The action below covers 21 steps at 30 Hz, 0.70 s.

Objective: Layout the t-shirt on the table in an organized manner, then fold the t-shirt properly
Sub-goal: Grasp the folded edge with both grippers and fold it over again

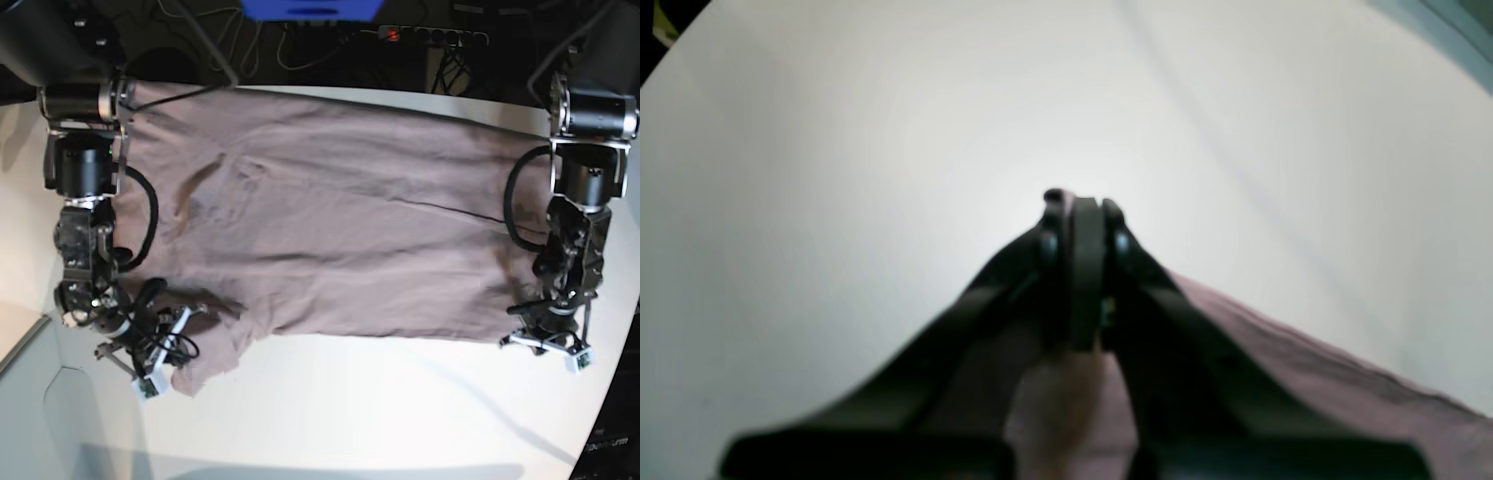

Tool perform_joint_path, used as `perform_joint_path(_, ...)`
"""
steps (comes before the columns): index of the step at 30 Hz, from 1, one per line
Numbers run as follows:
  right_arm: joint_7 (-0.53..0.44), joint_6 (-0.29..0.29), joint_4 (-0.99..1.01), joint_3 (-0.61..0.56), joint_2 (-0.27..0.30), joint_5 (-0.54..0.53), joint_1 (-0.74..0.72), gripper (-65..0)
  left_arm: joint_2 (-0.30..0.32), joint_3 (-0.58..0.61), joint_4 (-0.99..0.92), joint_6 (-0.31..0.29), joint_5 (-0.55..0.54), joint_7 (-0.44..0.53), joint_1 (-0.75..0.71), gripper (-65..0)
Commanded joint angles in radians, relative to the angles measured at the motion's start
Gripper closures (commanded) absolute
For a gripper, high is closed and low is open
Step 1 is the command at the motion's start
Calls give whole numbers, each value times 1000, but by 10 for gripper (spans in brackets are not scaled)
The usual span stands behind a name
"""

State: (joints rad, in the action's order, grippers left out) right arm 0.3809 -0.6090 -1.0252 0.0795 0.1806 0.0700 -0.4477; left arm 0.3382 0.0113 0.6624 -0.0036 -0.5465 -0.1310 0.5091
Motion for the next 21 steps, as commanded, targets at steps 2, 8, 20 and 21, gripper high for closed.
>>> perform_joint_path(2,-27,-2,-50,52,12,-14,-4,0,12,-3,33,-3,-4,24,33,0)
perform_joint_path(8,-23,-2,-189,138,10,-16,91,0,14,-3,40,-3,-7,24,33,0)
perform_joint_path(20,-24,-4,-559,228,-60,-16,401,0,25,-21,224,-2,-8,24,-99,0)
perform_joint_path(21,-24,-4,-582,239,-71,-16,422,0,25,-43,248,-2,-8,24,-125,0)
